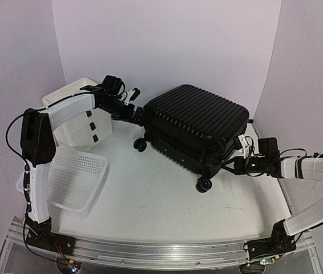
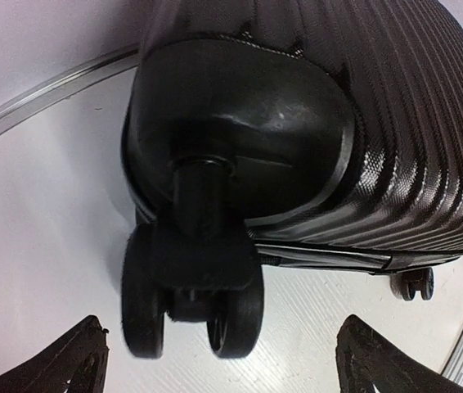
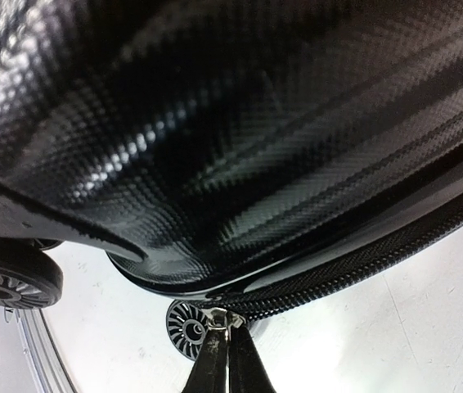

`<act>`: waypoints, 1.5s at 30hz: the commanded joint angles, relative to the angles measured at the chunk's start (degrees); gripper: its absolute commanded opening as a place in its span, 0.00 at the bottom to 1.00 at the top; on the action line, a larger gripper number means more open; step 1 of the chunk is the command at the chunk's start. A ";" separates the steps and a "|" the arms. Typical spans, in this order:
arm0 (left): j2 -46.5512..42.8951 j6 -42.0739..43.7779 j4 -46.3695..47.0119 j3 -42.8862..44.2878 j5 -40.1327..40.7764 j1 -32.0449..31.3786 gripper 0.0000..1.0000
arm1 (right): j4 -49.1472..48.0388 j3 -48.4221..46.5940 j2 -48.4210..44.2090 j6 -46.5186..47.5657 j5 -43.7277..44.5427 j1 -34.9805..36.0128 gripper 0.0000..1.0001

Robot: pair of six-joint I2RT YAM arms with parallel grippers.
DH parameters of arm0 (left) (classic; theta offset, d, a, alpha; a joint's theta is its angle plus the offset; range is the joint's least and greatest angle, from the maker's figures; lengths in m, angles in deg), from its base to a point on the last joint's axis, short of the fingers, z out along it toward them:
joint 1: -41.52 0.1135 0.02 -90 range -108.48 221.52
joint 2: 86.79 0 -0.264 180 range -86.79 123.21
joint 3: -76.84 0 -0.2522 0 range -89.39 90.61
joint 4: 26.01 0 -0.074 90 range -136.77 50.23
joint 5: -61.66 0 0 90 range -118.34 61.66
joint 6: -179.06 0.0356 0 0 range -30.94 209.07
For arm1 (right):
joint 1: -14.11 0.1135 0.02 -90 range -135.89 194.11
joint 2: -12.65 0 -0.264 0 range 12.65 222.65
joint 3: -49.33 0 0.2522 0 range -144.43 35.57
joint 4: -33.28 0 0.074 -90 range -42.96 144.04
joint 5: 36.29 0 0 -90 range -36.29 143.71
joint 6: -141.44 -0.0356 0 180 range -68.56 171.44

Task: Open, take out, and arrange the luggage

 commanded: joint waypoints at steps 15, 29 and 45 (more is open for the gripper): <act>3.06 -4.81 5.02 2.85 3.50 -1.61 0.30 | -22.12 8.75 -9.34 2.67 32.40 20.38 0.00; -0.88 -13.30 10.34 -4.27 9.36 -4.61 0.16 | -29.37 6.92 -3.71 1.75 58.78 40.53 0.00; -3.26 -16.39 13.19 -7.82 9.85 -7.57 0.15 | -21.00 -12.24 13.08 -8.08 88.35 54.37 0.00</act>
